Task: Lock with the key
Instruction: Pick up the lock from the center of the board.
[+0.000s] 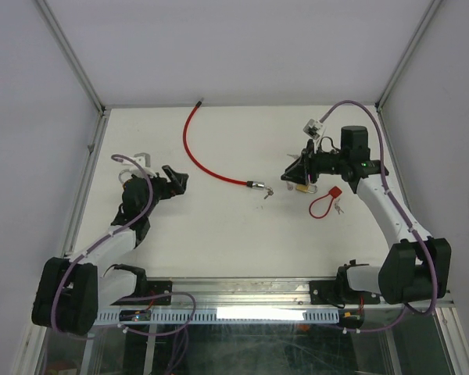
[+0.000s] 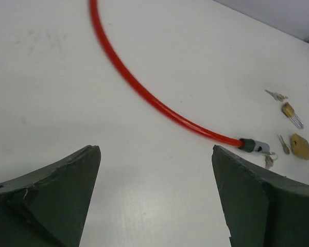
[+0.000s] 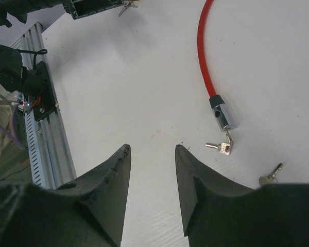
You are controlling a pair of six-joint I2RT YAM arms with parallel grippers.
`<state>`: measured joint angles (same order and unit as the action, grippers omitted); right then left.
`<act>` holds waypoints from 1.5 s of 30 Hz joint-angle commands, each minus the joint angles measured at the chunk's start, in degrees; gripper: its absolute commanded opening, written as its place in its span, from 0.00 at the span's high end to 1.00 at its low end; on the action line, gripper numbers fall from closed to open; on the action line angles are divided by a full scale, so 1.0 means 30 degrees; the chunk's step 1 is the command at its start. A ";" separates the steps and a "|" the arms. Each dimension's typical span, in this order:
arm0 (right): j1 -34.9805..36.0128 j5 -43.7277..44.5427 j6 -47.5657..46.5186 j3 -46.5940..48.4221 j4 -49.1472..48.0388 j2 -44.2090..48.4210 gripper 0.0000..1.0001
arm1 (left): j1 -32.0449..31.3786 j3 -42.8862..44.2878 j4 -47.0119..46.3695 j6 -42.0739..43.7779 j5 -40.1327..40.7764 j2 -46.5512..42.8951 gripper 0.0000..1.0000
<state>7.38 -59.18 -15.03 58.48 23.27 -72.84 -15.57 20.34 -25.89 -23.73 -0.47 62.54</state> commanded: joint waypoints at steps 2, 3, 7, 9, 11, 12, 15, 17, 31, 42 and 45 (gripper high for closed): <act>0.0293 -0.0945 0.0151 0.0071 -0.1319 0.0312 0.58 | 0.3657 -0.1037 -0.1732 -0.2988 -0.3059 -0.0469 0.09; 0.0295 -0.0956 0.0095 0.0040 -0.1308 0.0369 0.58 | 0.4073 -0.1022 -0.1652 -0.3283 -0.2992 -0.0404 0.09; 0.0342 -0.0807 -0.0135 -0.0047 -0.1288 0.0632 0.58 | 0.4675 -0.0197 -0.0343 -0.4032 -0.0614 0.0073 0.08; 0.0332 -0.0750 -0.0212 -0.0090 -0.1272 0.0694 0.58 | 0.4688 0.0803 0.1218 -0.4507 0.1525 0.0596 0.06; 0.0329 -0.0795 -0.0220 -0.0125 -0.1255 0.0663 0.58 | 0.4666 0.2135 0.3423 -0.5078 0.3721 0.1366 0.06; 0.0347 -0.0798 -0.0233 -0.0149 -0.1270 0.0618 0.58 | 0.4679 0.2868 0.4482 -0.5404 0.4938 0.1876 0.05; 0.0404 -0.0767 -0.0243 -0.0157 -0.1265 0.0513 0.58 | 0.4663 0.5333 0.8636 -0.7257 0.8294 0.3789 0.01; 0.0438 -0.0764 -0.0250 -0.0186 -0.1267 0.0432 0.58 | 0.4650 0.6966 1.1500 -0.7995 0.9770 0.5165 0.01; 0.0720 -0.0571 -0.0352 -0.0267 -0.1276 0.0024 0.58 | 0.4502 1.3523 1.8151 -0.8719 1.4630 1.1673 0.01; 0.0758 -0.0757 -0.0433 -0.0303 -0.1224 -0.0072 0.58 | 0.4559 1.4656 1.7808 -0.7835 1.3083 1.3554 0.01; 0.0771 -0.0834 -0.0498 -0.0274 -0.1136 -0.0124 0.58 | 0.4576 1.4547 1.7612 -0.7864 1.2940 1.3590 0.01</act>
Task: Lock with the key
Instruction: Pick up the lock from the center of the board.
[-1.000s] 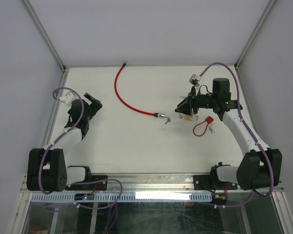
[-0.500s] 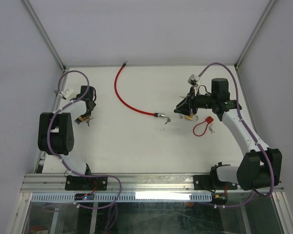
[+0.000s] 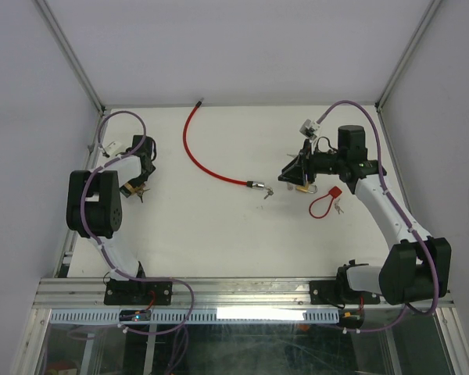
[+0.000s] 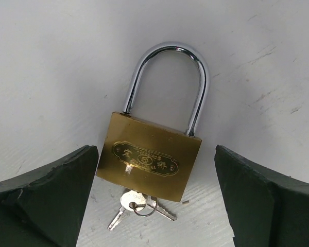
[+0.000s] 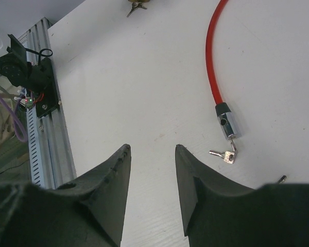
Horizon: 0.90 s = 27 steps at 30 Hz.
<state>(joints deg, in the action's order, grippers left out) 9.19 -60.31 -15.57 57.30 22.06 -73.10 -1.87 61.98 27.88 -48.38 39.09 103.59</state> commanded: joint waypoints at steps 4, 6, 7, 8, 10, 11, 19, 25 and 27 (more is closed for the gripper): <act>0.0174 -0.0490 -0.0325 0.0136 -0.0731 -0.0028 0.58 | 0.0118 0.0424 -0.0742 0.0335 -0.0628 -0.0027 0.06; 0.0159 -0.0516 -0.0339 0.0148 -0.0705 -0.0043 0.58 | 0.0152 0.0330 -0.0838 0.0336 -0.0721 0.0089 0.08; 0.0177 -0.0538 -0.0338 0.0149 -0.0697 -0.0038 0.58 | 0.0183 0.0323 -0.0890 0.0336 -0.0798 0.0123 0.09; 0.0161 -0.0570 -0.0371 0.0163 -0.0704 -0.0038 0.58 | 0.0216 0.0326 -0.0926 0.0365 -0.0867 0.0127 0.10; 0.0159 -0.0579 -0.0352 0.0167 -0.0701 -0.0069 0.58 | 0.0285 0.0254 -0.1019 0.0325 -0.1046 0.0078 0.12; 0.0159 -0.0579 -0.0369 0.0166 -0.0704 -0.0067 0.57 | 0.0288 0.0193 -0.1030 0.0257 -0.1062 0.0034 0.12; 0.0160 -0.0609 -0.0373 0.0156 -0.0652 -0.0067 0.58 | 0.0361 -0.0515 -0.1408 0.0098 -0.1551 -0.0387 0.07; 0.0159 -0.0612 -0.0400 0.0149 -0.0665 -0.0096 0.58 | 0.0367 -0.1074 -0.1532 -0.0014 -0.1644 -0.1132 0.05; 0.0160 -0.0623 -0.0385 0.0156 -0.0672 -0.0081 0.58 | 0.0393 -0.1070 -0.1641 -0.0039 -0.1742 -0.0973 0.07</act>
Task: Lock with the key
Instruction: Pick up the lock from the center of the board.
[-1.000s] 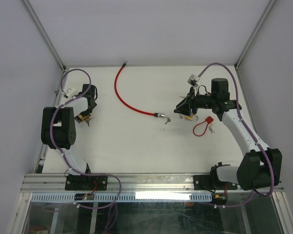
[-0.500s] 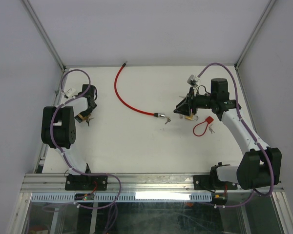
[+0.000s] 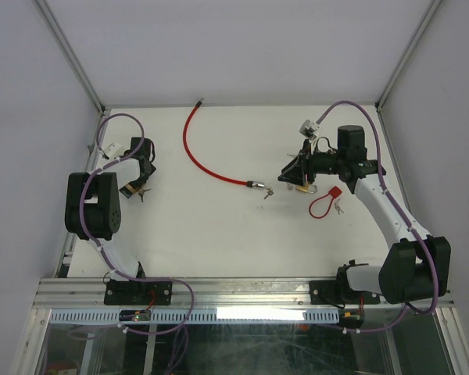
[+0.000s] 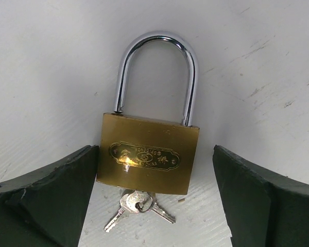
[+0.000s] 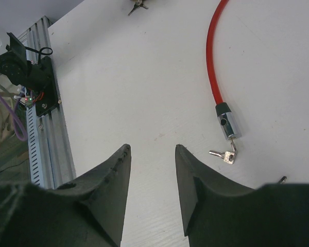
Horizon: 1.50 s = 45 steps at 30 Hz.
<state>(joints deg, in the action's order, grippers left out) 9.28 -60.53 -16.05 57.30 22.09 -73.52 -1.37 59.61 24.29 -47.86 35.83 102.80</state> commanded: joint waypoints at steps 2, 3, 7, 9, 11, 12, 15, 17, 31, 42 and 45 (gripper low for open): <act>0.0131 -0.0550 -0.0239 0.0170 -0.0669 0.0071 0.58 | 0.0229 -0.0225 -0.0437 -0.0177 -0.0824 -0.0464 0.09; 0.0130 -0.0537 -0.0244 0.0166 -0.0677 0.0072 0.58 | 0.0229 -0.0273 -0.0439 -0.0211 -0.0898 -0.0409 0.10; 0.0130 -0.0538 -0.0236 0.0164 -0.0658 0.0017 0.58 | 0.0221 -0.0598 -0.0452 -0.0480 -0.0925 -0.0665 0.11; 0.0145 -0.0540 -0.0228 0.0170 -0.0647 -0.0016 0.58 | 0.0221 -0.0654 -0.0452 -0.0554 -0.1033 -0.0764 0.11; 0.0137 -0.0535 -0.0236 0.0167 -0.0655 -0.0016 0.58 | 0.0247 -0.0677 -0.0453 -0.0615 -0.1211 -0.0781 0.13; 0.0131 -0.0535 -0.0243 0.0177 -0.0639 -0.0016 0.58 | 0.0224 -0.0660 -0.0474 -0.0628 -0.1301 -0.0760 0.14; 0.0130 -0.0506 -0.0240 0.0174 -0.0640 -0.0016 0.58 | 0.0245 -0.0699 -0.0480 -0.0580 -0.1538 -0.0820 0.23; 0.0130 -0.0521 -0.0231 0.0167 -0.0676 -0.0038 0.58 | 0.0221 -0.0814 -0.0518 -0.0551 -0.1692 -0.1000 0.30; 0.0145 -0.0678 -0.0155 0.0109 -0.0749 -0.0212 0.58 | -0.0195 -0.4491 -0.4321 0.0574 -0.6862 -0.5818 0.61; 0.0160 -0.1755 0.0206 -0.0665 -0.2093 -0.0342 0.57 | -0.2409 -0.8610 -0.9983 0.2542 -1.3127 -1.1276 0.64; 0.0174 -0.2136 0.0110 -0.1013 -0.2574 -0.0267 0.58 | -0.3024 -1.0063 -1.2840 0.3479 -1.5658 -1.2430 0.64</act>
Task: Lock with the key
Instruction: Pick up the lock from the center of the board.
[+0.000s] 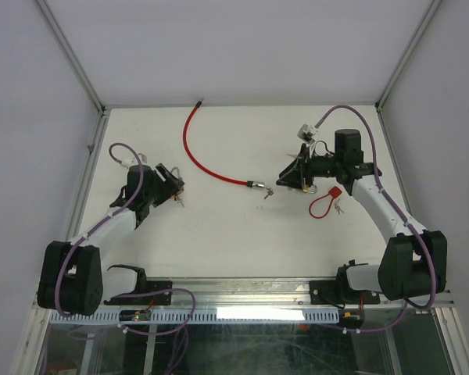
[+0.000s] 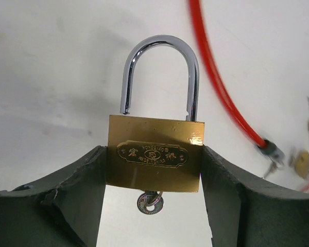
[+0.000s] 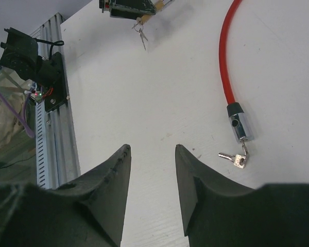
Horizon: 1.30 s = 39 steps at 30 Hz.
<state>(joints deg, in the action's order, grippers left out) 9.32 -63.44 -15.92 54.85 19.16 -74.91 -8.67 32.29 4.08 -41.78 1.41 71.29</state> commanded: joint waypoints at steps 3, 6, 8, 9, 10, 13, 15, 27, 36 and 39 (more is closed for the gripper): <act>0.0175 -0.1620 -0.0508 -0.0442 -0.1778 0.0243 0.58 | -0.0786 -0.1865 -0.9131 0.1785 -0.7023 -0.2035 0.65; 0.0202 -0.2330 -0.1611 -0.0676 -0.1688 0.0323 0.57 | -0.1037 -0.2220 -1.1756 0.1535 -0.9851 -0.1101 0.69; 0.0204 -0.2721 -0.2920 -0.1001 -0.1639 0.0545 0.55 | -0.1500 -0.2265 -1.3436 0.1236 -1.1476 -0.0276 0.73; 0.0203 -0.2945 -0.3539 -0.1218 -0.1640 0.0674 0.55 | -0.1761 -0.2220 -1.4199 0.1127 -1.2114 0.0183 0.73; 0.0203 -0.3241 -0.4327 -0.1458 -0.1640 0.0833 0.54 | -0.1995 -0.2134 -1.4877 0.1036 -1.2659 0.0662 0.73; 0.0203 -0.4288 -0.8156 -0.2203 -0.0824 0.1374 0.54 | -0.2617 -0.1800 -1.6916 0.0541 -1.4424 0.2175 0.73; 0.0205 -0.5020 -1.2388 -0.2449 0.1130 0.1767 0.49 | -0.2999 -0.1477 -1.8142 0.0134 -1.5818 0.3055 0.73; 0.0205 -0.3751 -2.4834 -0.2074 0.7901 0.1476 0.34 | -0.5426 0.0943 -2.0348 -0.0786 -2.0417 0.7381 0.73; 0.0207 -0.3676 -2.4179 -0.2145 0.7266 0.1346 0.34 | -0.7204 0.2248 -2.1864 -0.1553 -2.2016 0.9691 0.74; 0.0353 -0.3679 -2.4150 -0.2084 0.7472 0.1127 0.34 | -0.7623 0.2705 -2.1896 -0.1606 -2.2171 1.0154 0.74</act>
<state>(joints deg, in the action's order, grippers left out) 9.67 -73.63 -87.15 47.31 41.43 -70.91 -30.11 36.23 -53.15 -45.15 -60.95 101.67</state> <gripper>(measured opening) 0.658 0.653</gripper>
